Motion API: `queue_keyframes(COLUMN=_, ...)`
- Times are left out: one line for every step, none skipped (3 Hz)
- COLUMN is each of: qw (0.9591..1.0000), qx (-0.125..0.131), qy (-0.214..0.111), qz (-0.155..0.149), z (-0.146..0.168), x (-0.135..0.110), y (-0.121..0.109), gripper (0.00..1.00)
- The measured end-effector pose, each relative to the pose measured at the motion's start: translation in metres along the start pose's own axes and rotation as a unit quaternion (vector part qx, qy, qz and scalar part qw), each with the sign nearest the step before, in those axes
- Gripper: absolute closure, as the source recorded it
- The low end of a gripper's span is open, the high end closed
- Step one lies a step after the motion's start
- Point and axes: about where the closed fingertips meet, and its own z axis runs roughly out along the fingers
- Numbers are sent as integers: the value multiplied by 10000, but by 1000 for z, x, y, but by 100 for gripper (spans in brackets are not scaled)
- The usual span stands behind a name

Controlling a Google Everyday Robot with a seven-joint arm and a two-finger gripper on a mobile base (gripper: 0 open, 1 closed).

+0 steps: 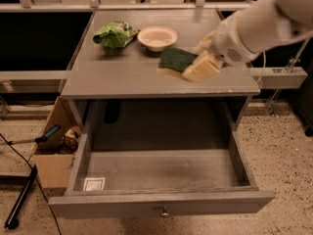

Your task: Place sponge into top drawer

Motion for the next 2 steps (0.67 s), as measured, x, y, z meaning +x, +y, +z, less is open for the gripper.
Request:
queue_keyframes(qw=9996, qx=216, qy=-24, qz=194, z=-22, x=37, y=44, gripper=100)
queue_keyframes(qw=9997, qx=210, qy=-28, qz=151, z=-20, x=32, y=43, gripper=100)
